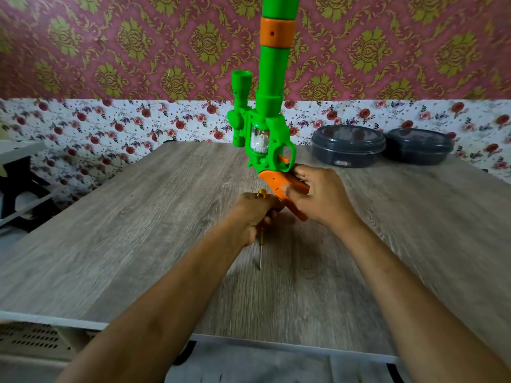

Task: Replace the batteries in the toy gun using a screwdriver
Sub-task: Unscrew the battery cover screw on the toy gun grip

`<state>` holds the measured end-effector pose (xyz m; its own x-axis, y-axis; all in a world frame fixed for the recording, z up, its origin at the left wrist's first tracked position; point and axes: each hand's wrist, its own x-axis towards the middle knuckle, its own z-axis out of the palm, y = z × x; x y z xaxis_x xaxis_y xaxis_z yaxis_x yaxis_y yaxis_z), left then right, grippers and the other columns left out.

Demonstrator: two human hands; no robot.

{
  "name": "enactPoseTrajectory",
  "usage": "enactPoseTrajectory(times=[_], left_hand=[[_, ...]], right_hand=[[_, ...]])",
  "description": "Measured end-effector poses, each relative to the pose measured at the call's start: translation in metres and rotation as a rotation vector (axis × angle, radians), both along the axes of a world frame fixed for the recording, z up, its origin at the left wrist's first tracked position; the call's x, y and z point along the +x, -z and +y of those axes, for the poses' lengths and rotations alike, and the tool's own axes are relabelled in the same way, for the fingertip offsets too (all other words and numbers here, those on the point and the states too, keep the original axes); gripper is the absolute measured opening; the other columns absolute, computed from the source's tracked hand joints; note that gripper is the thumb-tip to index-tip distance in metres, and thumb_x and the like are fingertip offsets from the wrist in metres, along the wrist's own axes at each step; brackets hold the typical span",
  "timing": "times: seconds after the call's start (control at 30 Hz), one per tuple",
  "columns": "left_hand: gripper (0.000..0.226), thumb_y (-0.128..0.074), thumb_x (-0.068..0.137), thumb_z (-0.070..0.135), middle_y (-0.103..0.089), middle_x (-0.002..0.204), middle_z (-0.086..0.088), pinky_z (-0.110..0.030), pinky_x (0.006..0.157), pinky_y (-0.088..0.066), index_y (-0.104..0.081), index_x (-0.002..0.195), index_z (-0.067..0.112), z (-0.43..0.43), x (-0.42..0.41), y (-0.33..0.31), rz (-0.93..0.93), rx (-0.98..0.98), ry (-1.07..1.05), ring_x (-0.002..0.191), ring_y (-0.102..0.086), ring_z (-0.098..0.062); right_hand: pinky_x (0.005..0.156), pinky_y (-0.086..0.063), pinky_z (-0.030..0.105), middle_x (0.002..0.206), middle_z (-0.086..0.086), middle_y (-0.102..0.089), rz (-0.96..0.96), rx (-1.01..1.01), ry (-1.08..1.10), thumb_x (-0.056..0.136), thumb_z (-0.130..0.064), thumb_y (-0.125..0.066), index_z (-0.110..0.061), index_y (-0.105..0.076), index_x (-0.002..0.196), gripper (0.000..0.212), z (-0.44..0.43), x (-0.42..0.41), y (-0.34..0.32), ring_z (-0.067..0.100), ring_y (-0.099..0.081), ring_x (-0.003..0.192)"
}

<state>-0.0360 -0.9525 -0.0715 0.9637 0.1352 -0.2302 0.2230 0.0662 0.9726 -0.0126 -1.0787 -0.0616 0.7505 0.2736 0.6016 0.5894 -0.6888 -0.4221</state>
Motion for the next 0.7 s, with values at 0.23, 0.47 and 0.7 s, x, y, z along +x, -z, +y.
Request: enactPoseTrajectory(times=[0.23,0.47,0.7], left_hand=[[0.027,-0.057,0.090,0.013,-0.046,0.031,0.005,-0.011,0.029,-0.026,-0.057,0.065,0.006,0.008,0.004,-0.001,-0.030,0.128,-0.019,0.023,-0.033,-0.002],[0.010,-0.070,0.075,0.012,-0.062,0.074,-0.009,-0.029,0.060,-0.043,-0.064,0.078,0.005,0.055,0.012,-0.006,-0.321,0.875,-0.279,0.070,-0.059,-0.025],[0.010,-0.071,0.076,0.010,-0.066,0.089,-0.011,-0.033,0.066,-0.048,-0.063,0.081,0.009,0.094,0.032,-0.014,-0.291,1.066,-0.213,0.081,-0.060,-0.025]], right_hand=[[0.076,-0.054,0.044,0.091,0.008,-0.073,0.071,0.125,-0.005,0.072,-0.042,-0.053,-0.010,-0.068,0.092,0.041,-0.001,0.007,0.005,0.026,-0.068,0.090],[0.081,-0.050,0.034,0.098,0.013,-0.072,0.273,0.353,-0.055,0.077,-0.023,-0.065,-0.005,-0.069,0.101,0.031,-0.001,0.009,0.008,0.016,-0.064,0.086],[0.056,-0.039,0.016,0.068,0.000,-0.057,0.537,0.714,-0.093,0.083,-0.011,-0.063,-0.005,-0.067,0.090,0.010,-0.001,0.009,0.010,-0.001,-0.050,0.056]])
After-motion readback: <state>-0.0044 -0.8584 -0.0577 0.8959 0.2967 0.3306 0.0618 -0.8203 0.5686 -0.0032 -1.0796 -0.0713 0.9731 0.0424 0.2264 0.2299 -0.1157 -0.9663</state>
